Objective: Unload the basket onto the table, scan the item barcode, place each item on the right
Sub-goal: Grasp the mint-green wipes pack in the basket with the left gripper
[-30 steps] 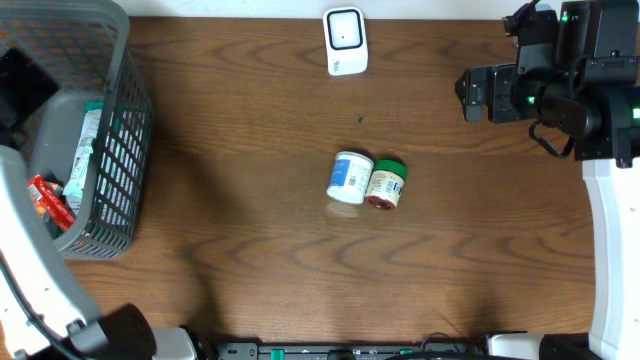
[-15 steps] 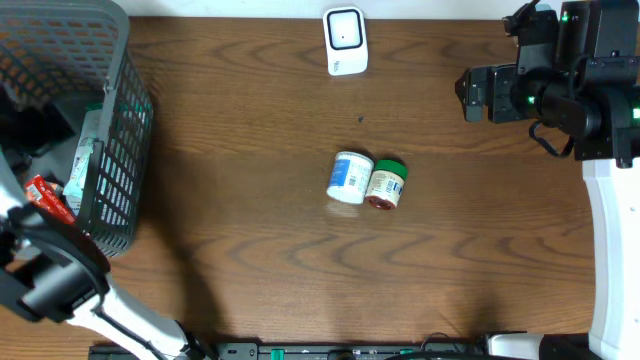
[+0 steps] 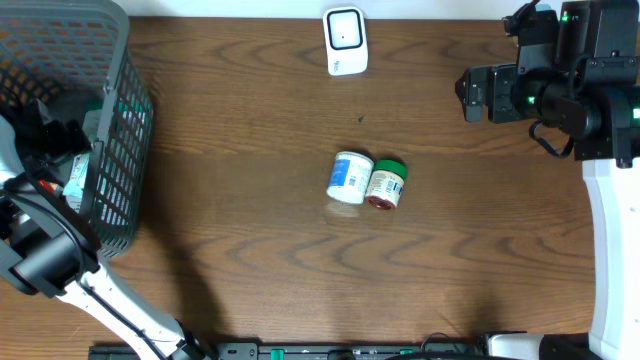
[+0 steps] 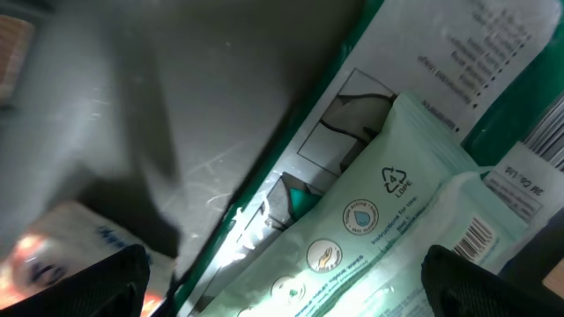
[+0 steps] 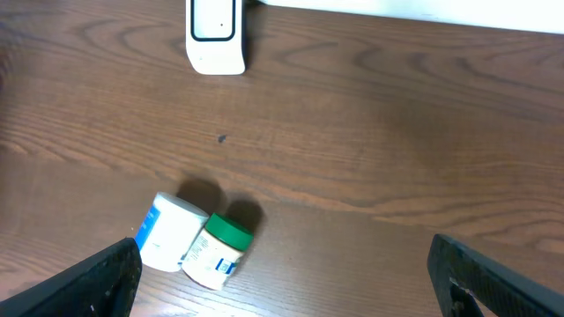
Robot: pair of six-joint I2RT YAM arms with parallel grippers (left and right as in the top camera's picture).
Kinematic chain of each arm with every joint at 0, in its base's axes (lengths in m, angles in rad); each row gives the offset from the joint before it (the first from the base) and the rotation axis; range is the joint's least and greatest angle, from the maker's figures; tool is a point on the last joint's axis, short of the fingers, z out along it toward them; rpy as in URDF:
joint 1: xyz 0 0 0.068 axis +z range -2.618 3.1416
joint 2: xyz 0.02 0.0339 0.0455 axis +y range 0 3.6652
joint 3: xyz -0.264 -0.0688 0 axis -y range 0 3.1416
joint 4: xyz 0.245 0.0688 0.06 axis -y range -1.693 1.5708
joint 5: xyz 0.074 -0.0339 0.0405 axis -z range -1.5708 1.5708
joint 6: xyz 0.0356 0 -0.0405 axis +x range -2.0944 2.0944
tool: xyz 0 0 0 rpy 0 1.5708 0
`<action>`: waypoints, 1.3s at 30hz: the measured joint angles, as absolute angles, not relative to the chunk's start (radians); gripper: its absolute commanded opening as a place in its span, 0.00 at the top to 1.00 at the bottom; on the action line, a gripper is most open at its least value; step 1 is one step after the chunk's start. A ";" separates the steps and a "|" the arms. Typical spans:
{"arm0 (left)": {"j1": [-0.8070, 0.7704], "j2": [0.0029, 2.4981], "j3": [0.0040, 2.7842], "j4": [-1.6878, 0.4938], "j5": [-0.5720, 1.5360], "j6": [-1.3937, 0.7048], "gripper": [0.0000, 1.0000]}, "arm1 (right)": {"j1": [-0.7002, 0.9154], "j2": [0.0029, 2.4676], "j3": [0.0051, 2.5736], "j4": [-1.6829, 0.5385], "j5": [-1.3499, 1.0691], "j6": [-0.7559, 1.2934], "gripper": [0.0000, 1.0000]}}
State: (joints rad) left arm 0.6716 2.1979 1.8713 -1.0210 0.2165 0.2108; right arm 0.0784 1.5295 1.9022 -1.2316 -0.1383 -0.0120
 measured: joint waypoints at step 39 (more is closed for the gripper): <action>0.672 2.202 1.756 -1.047 0.435 0.199 0.52 | 0.078 1.530 1.902 -1.231 -0.138 -0.012 0.01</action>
State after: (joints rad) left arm 0.6716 2.2024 1.7561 -1.0466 0.4355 0.1986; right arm 0.0784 1.5295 1.9022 -1.2312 -0.1383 -0.0120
